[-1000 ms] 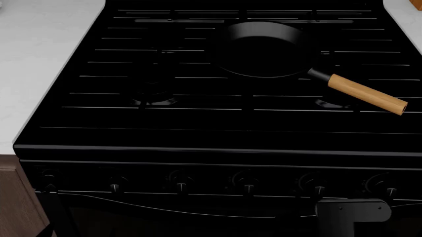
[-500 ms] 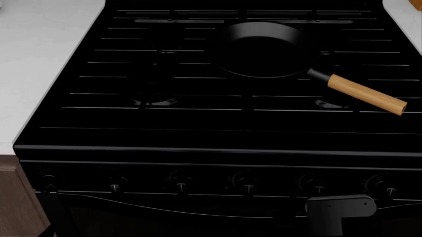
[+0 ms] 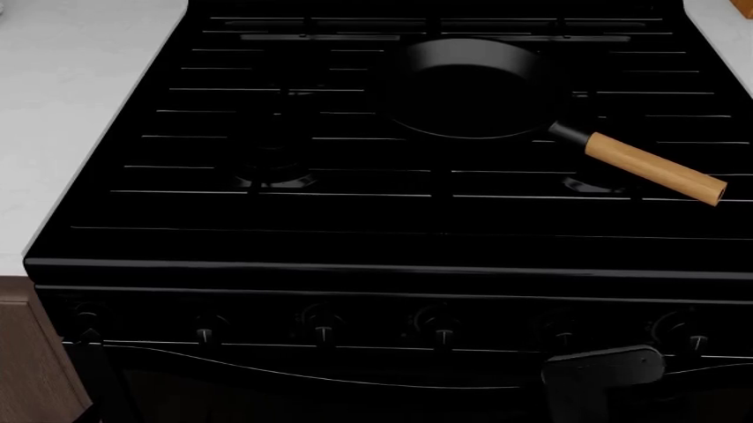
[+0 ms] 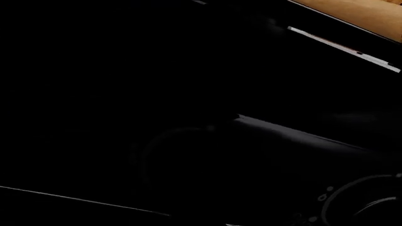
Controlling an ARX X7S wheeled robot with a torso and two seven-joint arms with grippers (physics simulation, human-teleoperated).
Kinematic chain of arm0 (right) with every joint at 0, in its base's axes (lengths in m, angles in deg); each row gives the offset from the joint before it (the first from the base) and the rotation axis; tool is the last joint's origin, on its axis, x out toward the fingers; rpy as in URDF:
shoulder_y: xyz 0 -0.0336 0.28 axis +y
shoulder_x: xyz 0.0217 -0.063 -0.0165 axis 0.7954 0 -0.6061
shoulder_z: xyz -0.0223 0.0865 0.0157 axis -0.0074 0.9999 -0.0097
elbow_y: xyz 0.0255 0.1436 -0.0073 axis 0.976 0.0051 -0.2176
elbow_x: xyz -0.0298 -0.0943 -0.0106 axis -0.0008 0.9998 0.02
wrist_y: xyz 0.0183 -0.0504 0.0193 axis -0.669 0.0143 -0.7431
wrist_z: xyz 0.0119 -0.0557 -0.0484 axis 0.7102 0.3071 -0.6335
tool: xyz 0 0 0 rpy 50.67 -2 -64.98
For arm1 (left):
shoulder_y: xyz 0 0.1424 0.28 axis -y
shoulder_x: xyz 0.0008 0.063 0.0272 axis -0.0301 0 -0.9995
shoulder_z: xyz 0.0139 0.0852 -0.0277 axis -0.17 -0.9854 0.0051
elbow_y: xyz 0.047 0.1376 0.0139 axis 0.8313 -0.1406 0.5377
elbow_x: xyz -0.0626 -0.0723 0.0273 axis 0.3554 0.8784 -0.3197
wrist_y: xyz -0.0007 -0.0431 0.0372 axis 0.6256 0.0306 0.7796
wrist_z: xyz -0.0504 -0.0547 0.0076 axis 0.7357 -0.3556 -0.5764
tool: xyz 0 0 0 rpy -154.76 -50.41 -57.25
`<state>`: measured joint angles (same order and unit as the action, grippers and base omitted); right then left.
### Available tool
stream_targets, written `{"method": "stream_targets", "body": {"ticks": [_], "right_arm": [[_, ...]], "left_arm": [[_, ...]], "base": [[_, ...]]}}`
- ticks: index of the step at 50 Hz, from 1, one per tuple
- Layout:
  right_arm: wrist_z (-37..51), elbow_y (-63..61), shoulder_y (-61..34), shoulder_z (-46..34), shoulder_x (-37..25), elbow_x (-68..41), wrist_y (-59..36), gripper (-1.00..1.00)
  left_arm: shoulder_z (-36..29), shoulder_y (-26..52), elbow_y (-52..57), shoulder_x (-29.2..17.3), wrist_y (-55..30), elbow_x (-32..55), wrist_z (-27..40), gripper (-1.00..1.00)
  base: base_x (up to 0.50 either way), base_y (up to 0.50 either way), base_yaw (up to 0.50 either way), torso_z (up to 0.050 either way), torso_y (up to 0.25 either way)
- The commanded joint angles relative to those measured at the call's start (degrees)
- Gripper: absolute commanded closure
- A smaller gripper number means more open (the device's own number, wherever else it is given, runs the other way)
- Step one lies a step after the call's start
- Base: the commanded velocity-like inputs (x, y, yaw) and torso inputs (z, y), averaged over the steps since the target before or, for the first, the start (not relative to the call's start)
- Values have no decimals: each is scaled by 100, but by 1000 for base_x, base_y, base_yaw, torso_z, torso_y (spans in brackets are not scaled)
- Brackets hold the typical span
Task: Turn on the center burner of the stove.
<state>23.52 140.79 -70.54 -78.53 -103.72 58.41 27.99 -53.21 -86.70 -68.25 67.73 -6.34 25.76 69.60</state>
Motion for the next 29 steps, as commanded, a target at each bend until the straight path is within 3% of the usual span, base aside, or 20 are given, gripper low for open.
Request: {"method": "stream_targets", "body": {"ticks": [1,5,7,14,29], "right_arm": [[325,-1567,243,-219,-258,847,-689,100],[327,-1571,244,-224,-260,842,-692,100],[434,-2335,257,-494,-475,1493,-1415,100],[312,-3041,232,-855,-693,2170,-2165,100],[322,-2791,-52,-1470,-888,2963,-2270,100]], "left_arm": [[107,54,-90,75,-8,68,-54,-100],[97,57,-90,67,-7,76,-44,-100],[83,75,-111,55,-13,80,-62,-100],[69,95,-147,42,5,106,-62,-100],[93,100,-154,21,12,296,-98,-100]], "base": [[0,0,0,0,0],[0,0,0,0,4],[0,0,0,0,5],[-6,0,-1,0,6],[-4,0,-1,0,5]]}}
